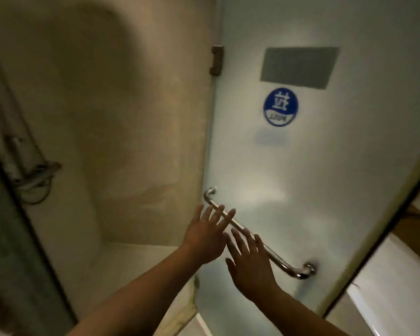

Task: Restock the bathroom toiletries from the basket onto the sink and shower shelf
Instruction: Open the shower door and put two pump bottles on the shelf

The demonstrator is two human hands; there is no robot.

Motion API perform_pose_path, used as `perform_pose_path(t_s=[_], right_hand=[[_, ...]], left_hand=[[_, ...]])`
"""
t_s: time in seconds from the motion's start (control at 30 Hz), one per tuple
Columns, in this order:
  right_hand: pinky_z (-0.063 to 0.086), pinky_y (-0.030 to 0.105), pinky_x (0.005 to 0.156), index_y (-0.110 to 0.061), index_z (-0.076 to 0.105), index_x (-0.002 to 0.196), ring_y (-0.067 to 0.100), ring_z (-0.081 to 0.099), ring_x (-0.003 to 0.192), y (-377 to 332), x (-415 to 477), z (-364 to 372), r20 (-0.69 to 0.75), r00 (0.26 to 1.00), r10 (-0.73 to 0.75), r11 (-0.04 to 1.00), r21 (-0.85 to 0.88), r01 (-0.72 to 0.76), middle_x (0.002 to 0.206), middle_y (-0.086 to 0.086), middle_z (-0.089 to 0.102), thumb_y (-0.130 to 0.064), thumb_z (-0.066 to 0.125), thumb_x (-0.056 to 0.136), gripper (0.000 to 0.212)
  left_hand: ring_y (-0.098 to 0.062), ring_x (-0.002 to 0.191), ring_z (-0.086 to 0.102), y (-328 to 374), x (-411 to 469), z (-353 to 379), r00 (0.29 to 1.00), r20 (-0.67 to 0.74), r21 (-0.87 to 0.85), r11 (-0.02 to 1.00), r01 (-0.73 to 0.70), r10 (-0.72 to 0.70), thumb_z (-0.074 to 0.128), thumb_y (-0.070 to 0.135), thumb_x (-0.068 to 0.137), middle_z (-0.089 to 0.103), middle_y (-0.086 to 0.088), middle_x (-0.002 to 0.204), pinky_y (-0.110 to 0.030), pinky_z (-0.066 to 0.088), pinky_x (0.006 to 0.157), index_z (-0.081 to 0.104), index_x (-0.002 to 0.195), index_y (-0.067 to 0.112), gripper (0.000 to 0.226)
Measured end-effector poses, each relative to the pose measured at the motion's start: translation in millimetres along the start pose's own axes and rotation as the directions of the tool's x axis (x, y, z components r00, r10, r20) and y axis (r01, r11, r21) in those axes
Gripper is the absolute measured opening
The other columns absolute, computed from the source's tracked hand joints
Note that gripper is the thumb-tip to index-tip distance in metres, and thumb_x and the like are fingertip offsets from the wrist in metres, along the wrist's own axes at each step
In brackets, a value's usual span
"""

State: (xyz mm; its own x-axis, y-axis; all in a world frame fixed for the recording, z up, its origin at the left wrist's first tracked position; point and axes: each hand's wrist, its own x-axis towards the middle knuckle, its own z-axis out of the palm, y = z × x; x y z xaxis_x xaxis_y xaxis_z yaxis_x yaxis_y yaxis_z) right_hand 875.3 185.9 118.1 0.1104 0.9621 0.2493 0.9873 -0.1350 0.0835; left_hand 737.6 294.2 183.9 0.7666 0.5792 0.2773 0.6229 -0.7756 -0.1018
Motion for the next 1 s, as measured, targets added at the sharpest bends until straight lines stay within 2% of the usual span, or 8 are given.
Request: perform_pose_path(t_s=[0.17,0.23,0.3,0.37,0.43,0.57,0.77,1.0], right_hand=[[0.033,0.054,0.114,-0.023,0.042,0.15,0.036,0.044,0.139,-95.8,73.1,3.3,0.005,0.978,-0.208,0.974,0.089,0.207,0.148,0.009,0.051,-0.049,0.031,0.096,0.061],[0.029,0.054,0.115,-0.023,0.032,0.155,0.035,0.038,0.142,-144.7,91.3,2.8,0.026,0.954,-0.299,0.95,0.101,0.295,0.153,0.009,0.044,-0.045,0.032,0.099,0.06],[0.018,0.051,0.119,-0.025,0.014,0.159,0.033,0.026,0.148,-194.1,101.0,2.3,0.083,0.909,-0.409,0.91,0.118,0.398,0.162,0.006,0.029,-0.038,0.032,0.102,0.061],[0.014,0.047,0.12,-0.026,0.011,0.159,0.03,0.021,0.15,-248.7,103.8,-2.6,0.122,0.845,-0.52,0.851,0.162,0.5,0.165,0.003,0.023,-0.037,0.029,0.103,0.06],[0.017,0.044,0.12,-0.025,0.016,0.159,0.028,0.024,0.149,-306.2,99.0,-9.7,0.107,0.773,-0.625,0.778,0.173,0.604,0.163,0.003,0.026,-0.04,0.029,0.103,0.059],[0.022,0.044,0.12,-0.019,0.024,0.158,0.03,0.022,0.15,-413.9,68.5,-29.0,0.065,0.622,-0.78,0.623,0.174,0.763,0.162,0.005,0.028,-0.041,0.035,0.101,0.061],[0.013,0.046,0.123,-0.018,0.02,0.158,0.028,0.012,0.152,-547.4,-0.7,-52.0,0.058,0.411,-0.91,0.415,0.176,0.893,0.165,0.006,0.018,-0.044,0.034,0.1,0.066],[0.01,0.047,0.123,-0.027,0.003,0.16,0.029,0.007,0.153,-601.9,-69.1,-26.9,0.092,0.264,-0.96,0.279,0.254,0.926,0.167,0.007,0.011,-0.045,0.038,0.098,0.073]], left_hand=[[-0.03,0.152,0.012,-112.5,-77.9,-11.8,0.943,0.138,0.101,0.951,0.292,-0.304,0.025,0.047,0.103,0.024,-0.008,0.163,-0.054,0.0,0.122,0.01,0.158,0.029,0.06],[-0.031,0.149,0.021,-148.9,-124.3,-15.8,0.896,0.148,0.142,0.906,0.399,-0.418,0.028,0.048,0.101,0.033,-0.008,0.159,-0.054,0.007,0.121,0.021,0.156,0.027,0.059],[-0.031,0.144,0.032,-176.6,-173.3,-19.9,0.842,0.183,0.17,0.86,0.481,-0.507,0.031,0.049,0.1,0.039,-0.007,0.155,-0.052,0.018,0.119,0.027,0.154,0.028,0.059],[-0.029,0.138,0.04,-199.4,-229.4,-26.9,0.782,0.204,0.209,0.806,0.553,-0.589,0.034,0.05,0.098,0.042,-0.006,0.153,-0.047,0.026,0.112,0.03,0.152,0.029,0.058],[-0.029,0.134,0.043,-216.3,-290.6,-36.4,0.712,0.213,0.233,0.742,0.628,-0.67,0.037,0.051,0.096,0.042,-0.006,0.153,-0.044,0.031,0.108,0.03,0.153,0.029,0.061],[-0.028,0.129,0.048,-227.6,-412.9,-57.1,0.565,0.177,0.286,0.592,0.754,-0.806,0.033,0.054,0.096,0.046,-0.005,0.149,-0.042,0.035,0.103,0.034,0.15,0.03,0.06],[-0.027,0.134,0.043,-219.8,-577.3,-100.6,0.297,0.195,0.366,0.35,0.862,-0.935,0.025,0.063,0.096,0.044,-0.003,0.151,-0.046,0.034,0.107,0.034,0.151,0.03,0.065],[-0.032,0.143,0.031,-165.7,-677.6,-79.9,0.159,0.283,0.352,0.257,0.9,-0.946,0.02,0.072,0.089,0.031,-0.009,0.16,-0.054,0.022,0.115,0.002,0.156,0.041,0.076]])
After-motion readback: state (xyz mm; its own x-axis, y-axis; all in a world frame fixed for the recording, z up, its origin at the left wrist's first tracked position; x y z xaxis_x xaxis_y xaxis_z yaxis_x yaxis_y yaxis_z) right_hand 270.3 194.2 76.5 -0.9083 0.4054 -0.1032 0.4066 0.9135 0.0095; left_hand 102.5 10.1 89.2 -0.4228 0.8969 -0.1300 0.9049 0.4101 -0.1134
